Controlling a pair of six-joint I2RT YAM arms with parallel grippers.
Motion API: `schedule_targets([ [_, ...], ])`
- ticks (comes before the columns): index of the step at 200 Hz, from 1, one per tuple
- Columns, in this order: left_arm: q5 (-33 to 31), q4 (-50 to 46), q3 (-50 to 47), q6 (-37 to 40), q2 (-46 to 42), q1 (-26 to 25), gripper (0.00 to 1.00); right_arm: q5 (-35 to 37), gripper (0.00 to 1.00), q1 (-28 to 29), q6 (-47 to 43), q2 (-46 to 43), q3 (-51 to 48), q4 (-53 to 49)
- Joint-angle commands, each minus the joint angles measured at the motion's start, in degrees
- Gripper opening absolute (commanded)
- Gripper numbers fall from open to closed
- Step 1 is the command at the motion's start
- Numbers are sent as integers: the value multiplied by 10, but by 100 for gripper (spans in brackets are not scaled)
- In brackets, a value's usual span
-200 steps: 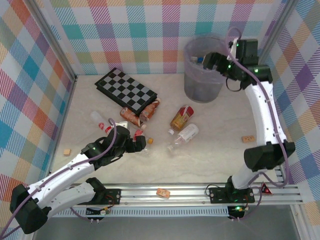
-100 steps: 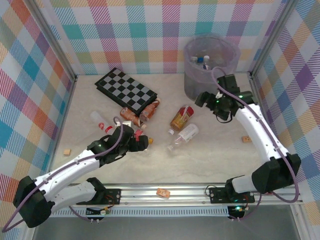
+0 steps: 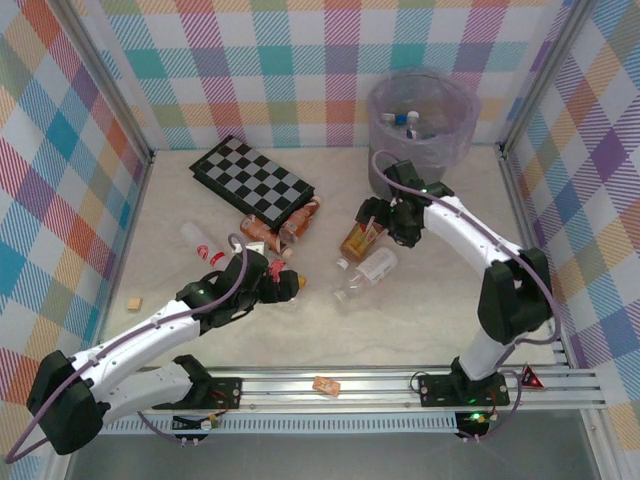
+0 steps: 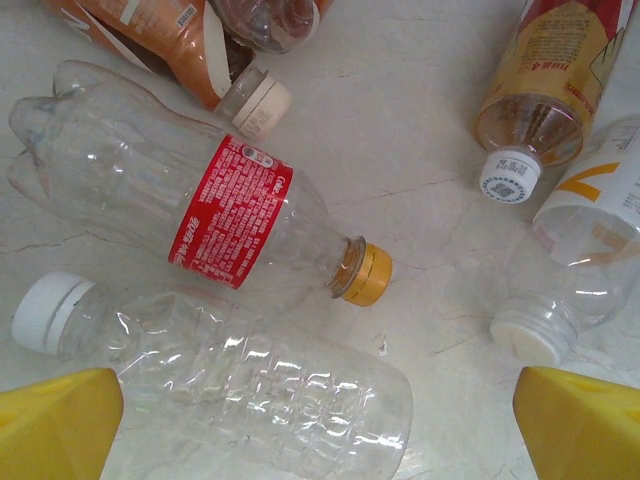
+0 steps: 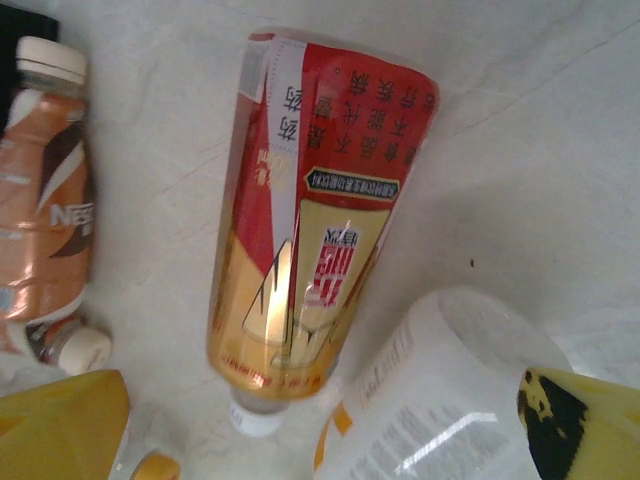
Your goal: Put the plastic bottles in the bin
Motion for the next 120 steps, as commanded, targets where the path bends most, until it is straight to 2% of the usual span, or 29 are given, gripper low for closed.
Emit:
schedule_targets([
  [1,-6,-3,-9,-1,-13,7,100,2,99,8,19,34,16,28],
  [120,-11,-4,-12,1,-9,7,100,-10,94,15,24,169,74,57],
])
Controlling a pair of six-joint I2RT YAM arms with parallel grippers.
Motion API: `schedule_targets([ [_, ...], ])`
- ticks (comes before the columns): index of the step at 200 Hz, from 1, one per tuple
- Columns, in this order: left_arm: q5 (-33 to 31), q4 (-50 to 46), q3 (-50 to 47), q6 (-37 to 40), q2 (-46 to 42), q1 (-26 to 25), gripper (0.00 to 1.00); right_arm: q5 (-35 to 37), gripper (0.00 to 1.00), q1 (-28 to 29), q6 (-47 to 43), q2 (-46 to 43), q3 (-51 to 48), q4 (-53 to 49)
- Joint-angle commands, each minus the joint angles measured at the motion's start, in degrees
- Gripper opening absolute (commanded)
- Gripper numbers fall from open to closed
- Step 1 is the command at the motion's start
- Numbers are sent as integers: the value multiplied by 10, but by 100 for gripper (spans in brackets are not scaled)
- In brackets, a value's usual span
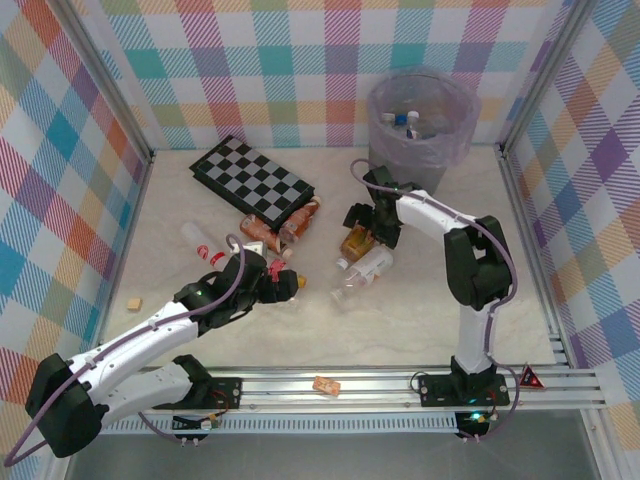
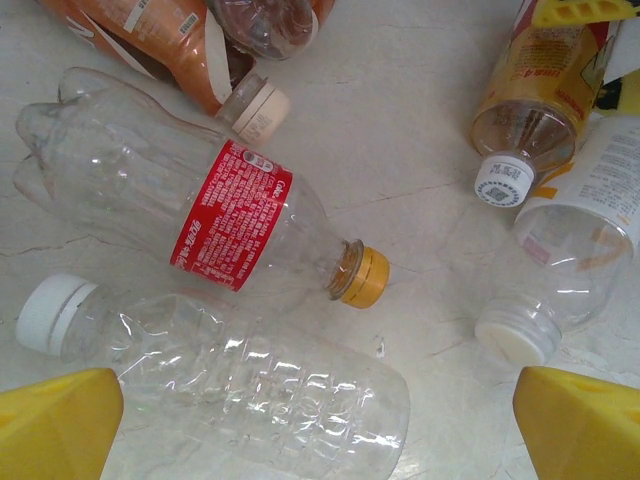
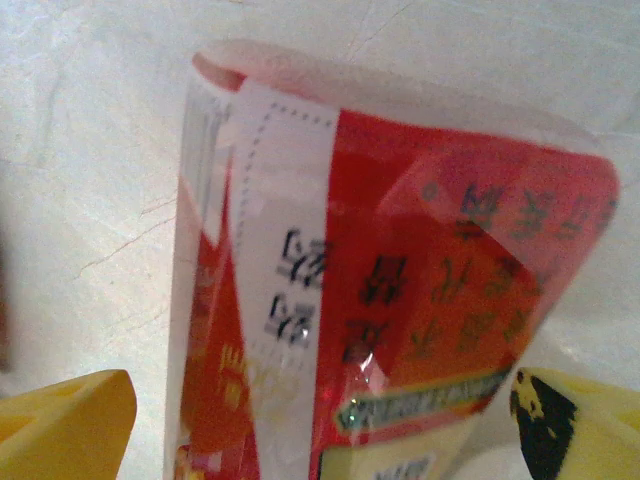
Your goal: Put the plastic bottles in the bin
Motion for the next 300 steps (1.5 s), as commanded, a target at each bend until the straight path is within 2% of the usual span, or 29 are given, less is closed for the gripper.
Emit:
schedule_targets([
  [1,-11,-4,-11,1,-4,5,100,-8,94,4,13,17,14,9],
  [57,-10,-3,-8,2,4,5,100,-11,84,4,9,46,38,1],
  [95,-10,-3,-8,2,3,5,100,-19,69,3,0,49,43,2],
  [203,-11,1,-5,5,8,5,100,3,67,6,-28,21,87,-43],
  [300,11,28,14,11,61,6,100,44,64,15,-105,-98,136,-121],
])
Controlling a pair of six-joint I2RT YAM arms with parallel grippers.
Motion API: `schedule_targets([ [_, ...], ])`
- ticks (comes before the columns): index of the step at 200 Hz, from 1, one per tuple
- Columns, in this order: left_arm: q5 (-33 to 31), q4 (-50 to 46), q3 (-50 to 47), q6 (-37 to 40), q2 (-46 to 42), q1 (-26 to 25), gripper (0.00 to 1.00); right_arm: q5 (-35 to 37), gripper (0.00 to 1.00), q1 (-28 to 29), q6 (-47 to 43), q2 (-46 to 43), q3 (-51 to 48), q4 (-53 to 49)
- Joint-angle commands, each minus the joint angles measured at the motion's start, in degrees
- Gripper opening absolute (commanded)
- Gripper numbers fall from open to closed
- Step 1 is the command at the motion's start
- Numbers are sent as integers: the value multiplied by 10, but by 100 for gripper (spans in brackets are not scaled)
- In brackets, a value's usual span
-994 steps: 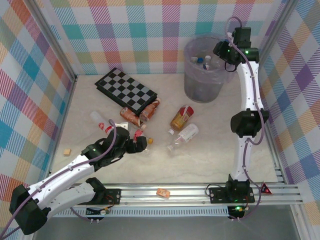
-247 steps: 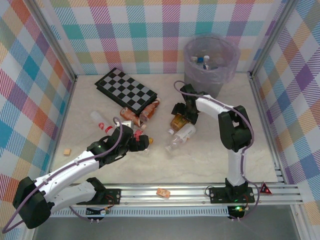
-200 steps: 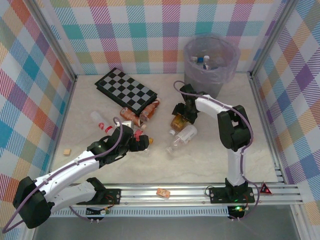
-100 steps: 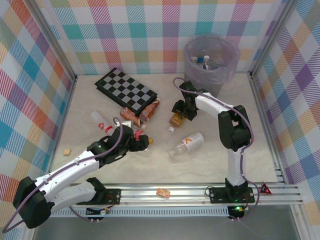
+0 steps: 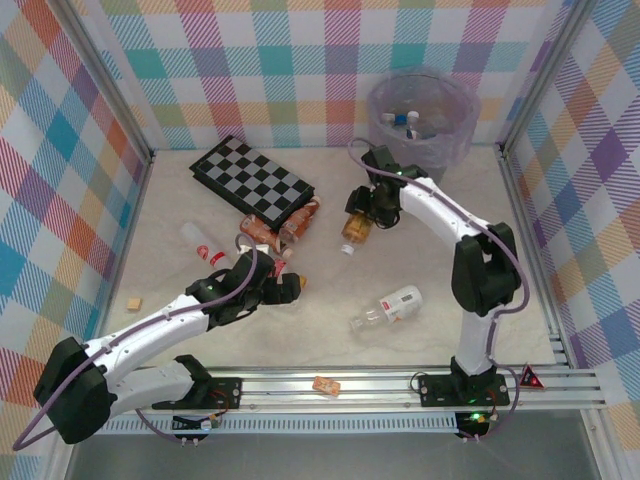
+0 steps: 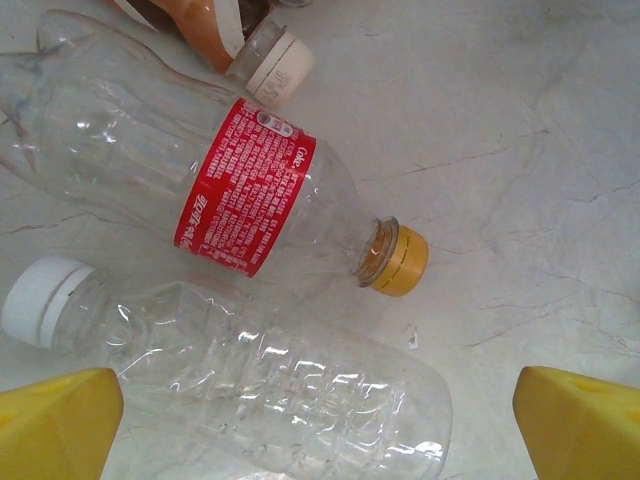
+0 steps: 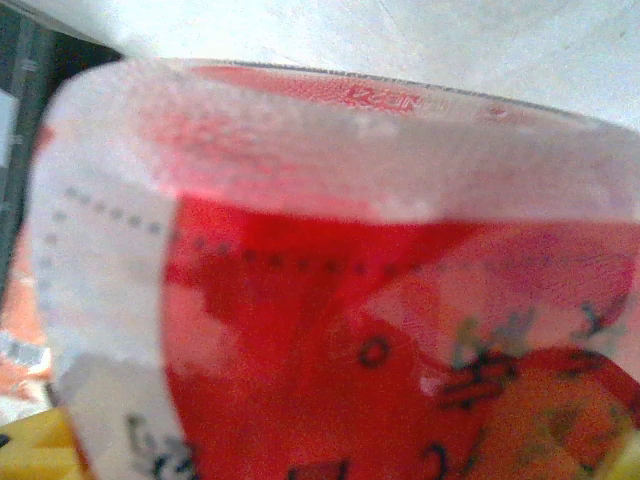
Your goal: Put the plastic bottles in the bin
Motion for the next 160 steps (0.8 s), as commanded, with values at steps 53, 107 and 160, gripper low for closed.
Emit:
schedule_targets([
  [53,22,14,16,25,3,5,100,56,65,-19,-120,-29,249,-156],
  [107,19,-1,4,33,-26,4,100,-9,65,-123,-123,77,491,-226],
  [160,9,-13,4,35,-38,5,100,-94,62,-212,-86,135,570,-176],
])
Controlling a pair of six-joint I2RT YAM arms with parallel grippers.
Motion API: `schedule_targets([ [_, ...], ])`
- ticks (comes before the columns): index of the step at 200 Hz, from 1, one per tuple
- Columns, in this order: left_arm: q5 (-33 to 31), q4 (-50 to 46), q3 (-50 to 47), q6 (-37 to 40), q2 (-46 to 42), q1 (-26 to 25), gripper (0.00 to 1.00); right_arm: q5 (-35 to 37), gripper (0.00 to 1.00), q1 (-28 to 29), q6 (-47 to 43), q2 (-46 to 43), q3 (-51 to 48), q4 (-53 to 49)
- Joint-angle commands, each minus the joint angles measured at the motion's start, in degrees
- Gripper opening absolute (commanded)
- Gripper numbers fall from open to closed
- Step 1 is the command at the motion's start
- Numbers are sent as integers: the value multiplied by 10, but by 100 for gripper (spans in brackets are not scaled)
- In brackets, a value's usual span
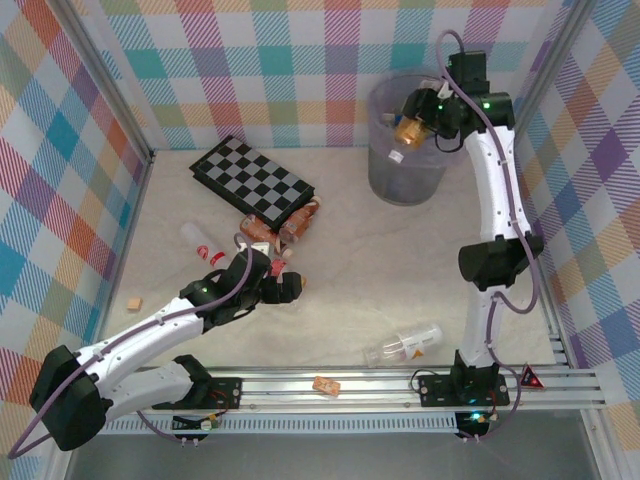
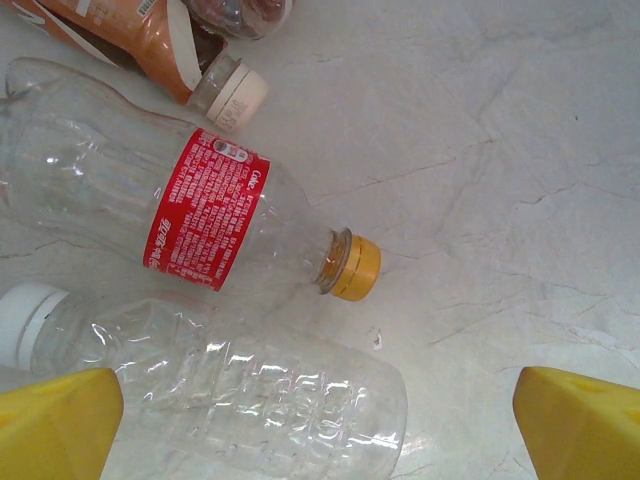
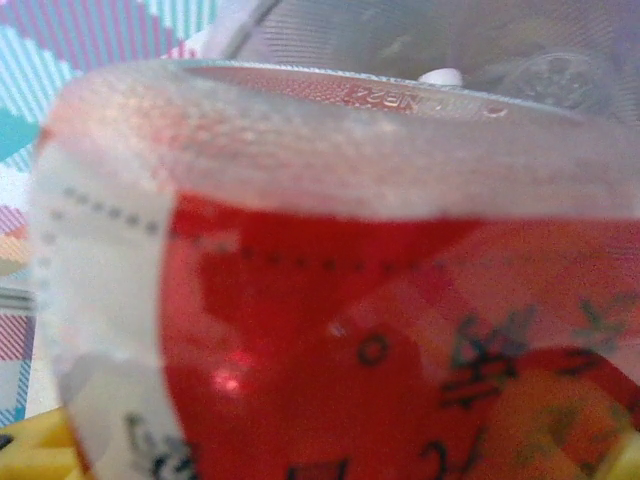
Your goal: Put the plastic bottles in the bin
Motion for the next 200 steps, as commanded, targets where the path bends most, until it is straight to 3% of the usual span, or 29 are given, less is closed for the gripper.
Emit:
schedule_targets([
  [1,-8,-15,1,11,-8,4,100,-56,62,-25,19,7,21,18],
  [66,-10,-17,12,9,5,5,100,-93,63,-61,48,42,23,98],
  [174,-7,-16,23,3,28,4,100,-144,67,-65,100,56,5,264],
  [200,-5,-13,24,2,34,4,100,-100,67,-65,83,46,8,264],
])
